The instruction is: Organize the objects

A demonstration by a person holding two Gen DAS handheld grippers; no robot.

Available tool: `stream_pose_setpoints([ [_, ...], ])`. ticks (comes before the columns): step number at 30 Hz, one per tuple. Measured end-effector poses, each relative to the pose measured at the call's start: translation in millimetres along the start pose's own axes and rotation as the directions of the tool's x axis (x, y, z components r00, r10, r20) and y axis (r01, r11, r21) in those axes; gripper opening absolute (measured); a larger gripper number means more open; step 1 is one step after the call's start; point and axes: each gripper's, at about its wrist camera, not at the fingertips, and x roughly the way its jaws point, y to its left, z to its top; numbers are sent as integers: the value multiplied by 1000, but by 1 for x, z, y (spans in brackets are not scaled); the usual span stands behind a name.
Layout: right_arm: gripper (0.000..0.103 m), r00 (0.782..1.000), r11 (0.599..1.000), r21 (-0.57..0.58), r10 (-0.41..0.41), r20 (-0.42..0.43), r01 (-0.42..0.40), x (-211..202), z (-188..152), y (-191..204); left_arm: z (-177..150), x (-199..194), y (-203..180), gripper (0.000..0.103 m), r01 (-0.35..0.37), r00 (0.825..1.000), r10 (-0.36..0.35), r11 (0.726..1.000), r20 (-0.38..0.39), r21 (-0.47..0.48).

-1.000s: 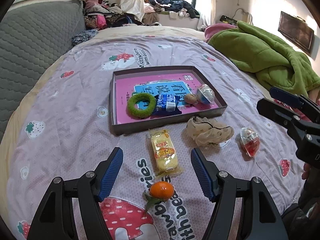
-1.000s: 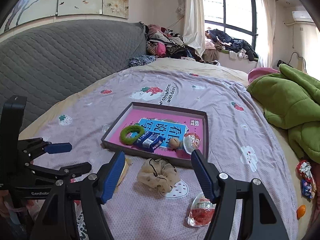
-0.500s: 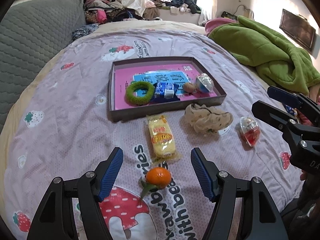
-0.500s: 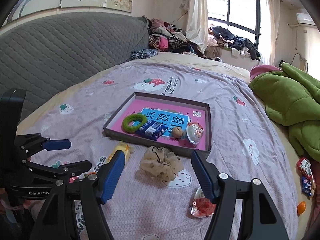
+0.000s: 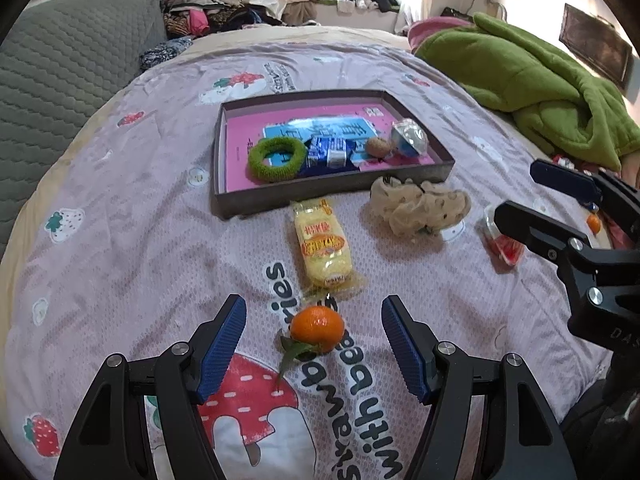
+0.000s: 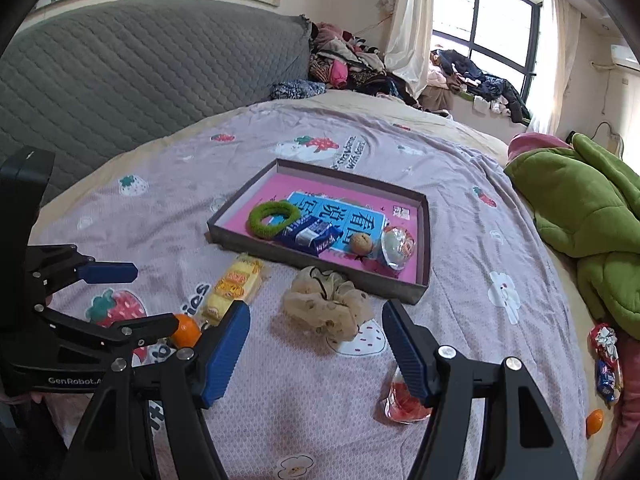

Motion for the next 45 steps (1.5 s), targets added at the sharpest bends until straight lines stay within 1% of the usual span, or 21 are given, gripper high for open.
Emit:
stream_pose_setpoints([
  [5, 68, 1000, 1000, -11, 4, -29, -4, 8, -5, 2, -6, 7, -2, 72, -4, 1000, 4, 1000, -26, 4],
  [15, 68, 999, 999, -30, 13, -53, -14, 14, -10, 7, -13, 14, 1, 72, -7, 998, 7, 1000, -67, 1],
  [23, 68, 997, 999, -38, 12, -76, -15, 21, -15, 7, -15, 20, 1, 72, -12, 996, 13, 1000, -88, 14],
  [26, 68, 997, 999, -30, 11, -79, -14, 24, -16, 4, -15, 20, 2, 72, 4, 996, -3, 1000, -88, 11],
  [30, 68, 997, 999, -32, 12, -82, -14, 27, -18, 3, -16, 25, 2, 72, -16, 995, 18, 1000, -94, 18],
  [34, 68, 996, 999, -46, -2, -86, -2, 35, -20, 3, -16, 29, 4, 72, -19, 995, 20, 1000, -99, 12],
  [39, 68, 994, 995, -88, -57, -97, 48, 46, -25, 3, -16, 33, 5, 72, -15, 995, 17, 1000, -103, 16],
  [45, 68, 993, 996, -78, -43, -110, 34, 54, -27, 0, -16, 39, 7, 72, -22, 994, 24, 1000, -109, 21],
])
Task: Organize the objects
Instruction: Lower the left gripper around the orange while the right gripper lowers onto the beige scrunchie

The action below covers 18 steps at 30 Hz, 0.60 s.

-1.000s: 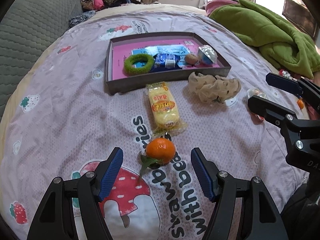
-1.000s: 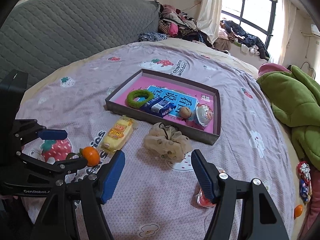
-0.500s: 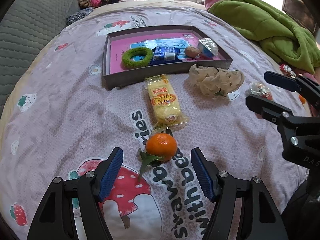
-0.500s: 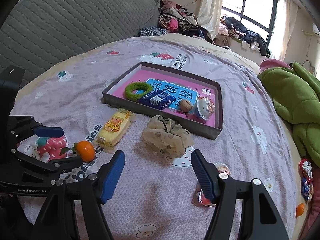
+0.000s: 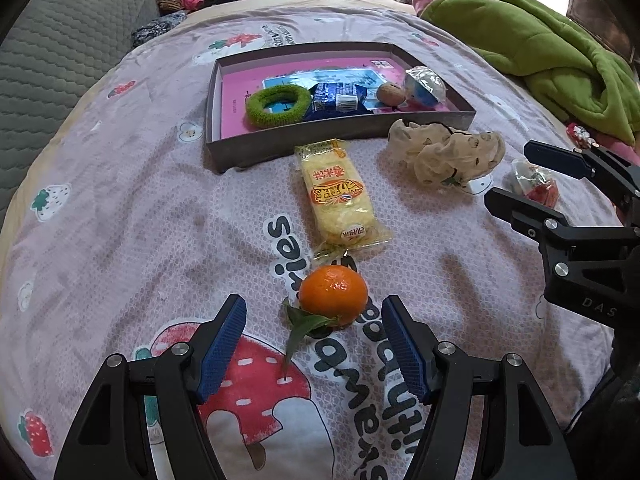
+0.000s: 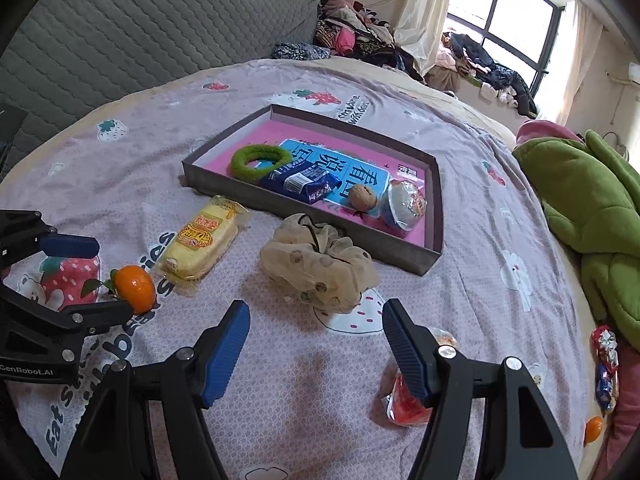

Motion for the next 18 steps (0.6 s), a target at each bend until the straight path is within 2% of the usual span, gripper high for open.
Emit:
stream_pose_setpoints([
  [14, 68, 1000, 1000, 0, -2, 2, 2, 16, 8, -8, 3, 13, 2, 72, 2, 1000, -2, 1000, 2, -16],
  [18, 68, 1000, 1000, -26, 2, -29, -2, 31, 11, -8, 4, 19, 3, 72, -5, 1000, 4, 1000, -3, -23],
])
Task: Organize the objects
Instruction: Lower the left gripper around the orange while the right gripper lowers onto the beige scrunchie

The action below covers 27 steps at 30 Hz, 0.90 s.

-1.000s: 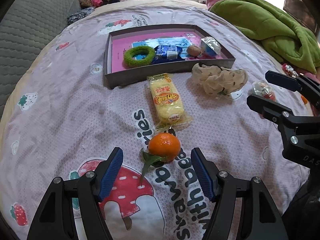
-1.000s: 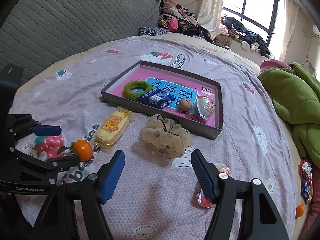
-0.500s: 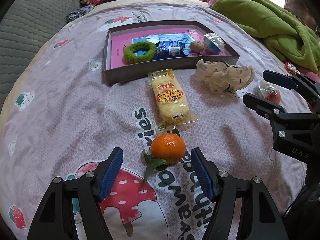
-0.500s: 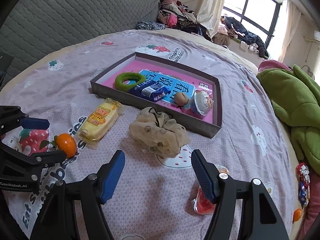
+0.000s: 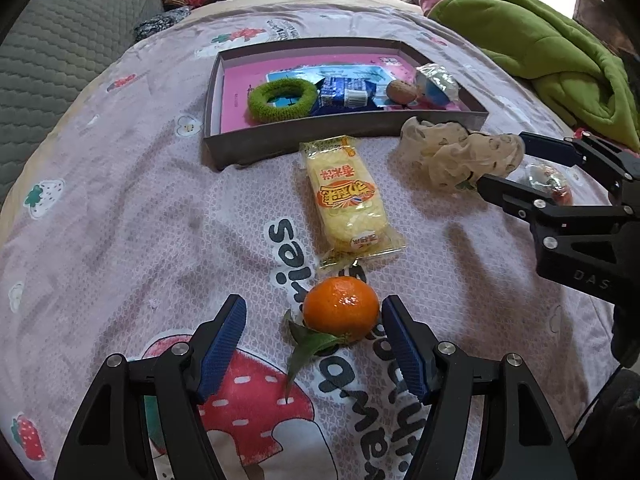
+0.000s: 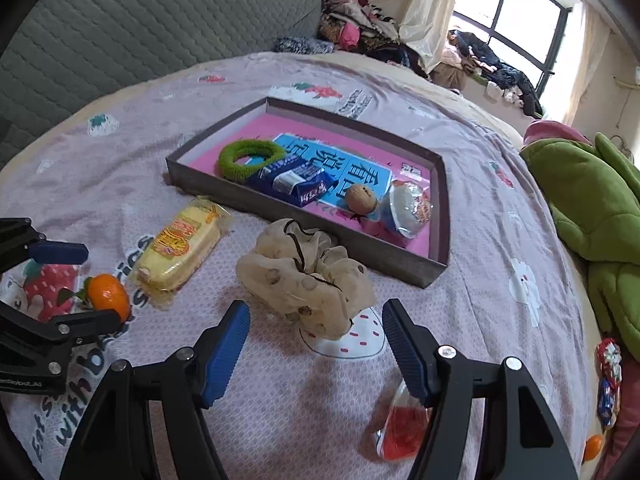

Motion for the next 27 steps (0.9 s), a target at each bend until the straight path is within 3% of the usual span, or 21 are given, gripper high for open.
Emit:
stream_pose_setpoints([
  [9, 67, 1000, 999, 35, 12, -8, -12, 26, 7, -4, 2, 9, 1, 72, 0, 1000, 0, 1000, -10, -11],
  [13, 47, 999, 998, 60, 34, -6, -33, 29, 8, -3, 3, 12, 4, 72, 12, 1000, -12, 999, -11, -30],
  [18, 33, 997, 993, 89, 73, -7, -72, 29, 6, -3, 4, 14, 4, 72, 18, 1000, -18, 999, -11, -38],
  [23, 25, 995, 987, 126, 100, 4, -100, 26, 5, -8, 4, 15, 4, 69, 23, 1000, -23, 999, -4, -38],
  [27, 23, 991, 977, 169, 132, 6, -131, 25, 1, -12, 3, 17, 3, 57, 45, 999, -45, 998, -9, -43],
])
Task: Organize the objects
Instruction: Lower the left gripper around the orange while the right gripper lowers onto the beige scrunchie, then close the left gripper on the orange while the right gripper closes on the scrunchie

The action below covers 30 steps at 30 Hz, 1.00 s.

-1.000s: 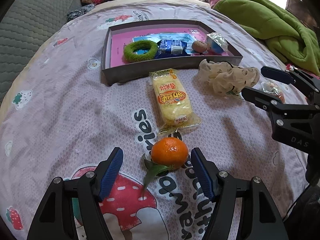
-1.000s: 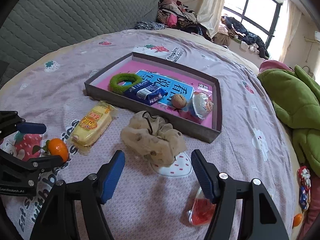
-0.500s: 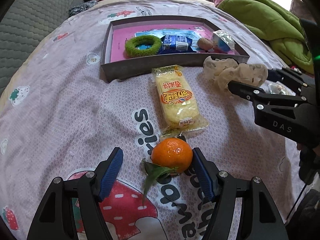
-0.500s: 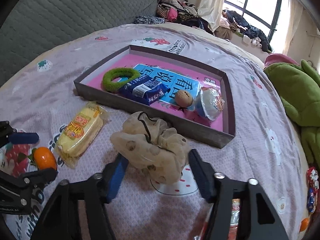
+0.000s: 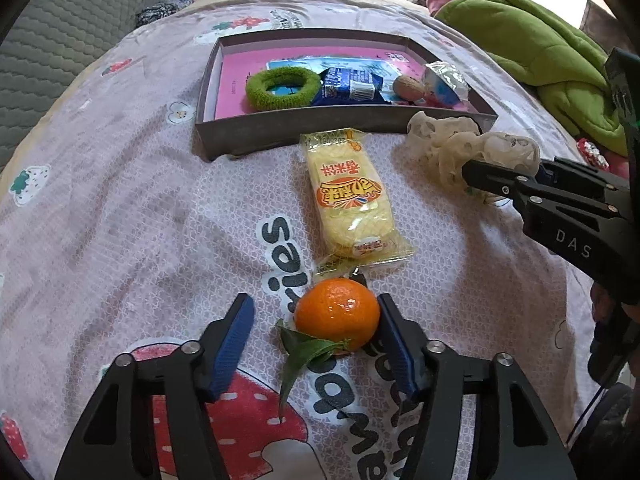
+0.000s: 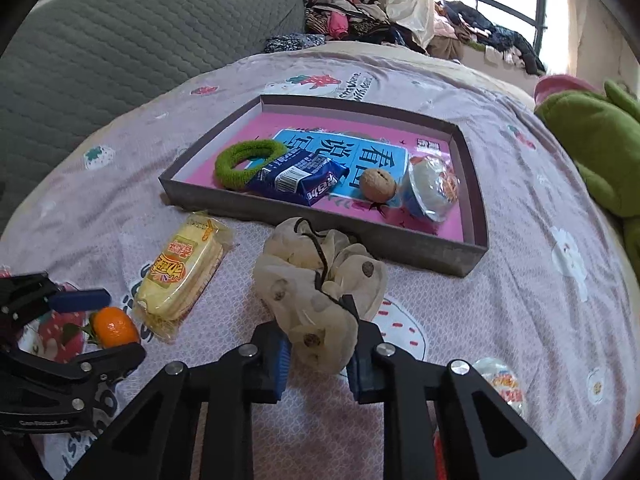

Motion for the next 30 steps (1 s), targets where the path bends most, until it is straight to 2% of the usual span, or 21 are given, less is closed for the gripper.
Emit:
stream_pose_setpoints([
  [1, 23, 1000, 1000, 7, 6, 1, -6, -1, 0, -1, 0, -1, -1, 49, 9, 1000, -9, 1000, 3, 2],
  [3, 23, 1000, 1000, 25, 17, 7, -18, -4, -1, -3, 0, -4, -3, 41, 22, 1000, -22, 1000, 11, 8],
  [10, 23, 997, 993, 88, 71, 26, -73, -16, -5, -9, -1, -7, -5, 41, 19, 1000, -19, 1000, 11, 16],
  [19, 23, 994, 991, 93, 91, 66, -96, -34, -5, -6, -1, -21, -2, 41, 5, 999, -6, 1000, 45, 14],
  [22, 23, 992, 990, 95, 101, 80, -109, -40, -6, -5, 1, -25, -3, 41, -19, 998, 17, 1000, 65, 22],
  [30, 23, 989, 989, 76, 118, 94, -125, -52, -9, 6, 3, -35, 2, 41, -7, 996, 6, 1000, 93, 6],
])
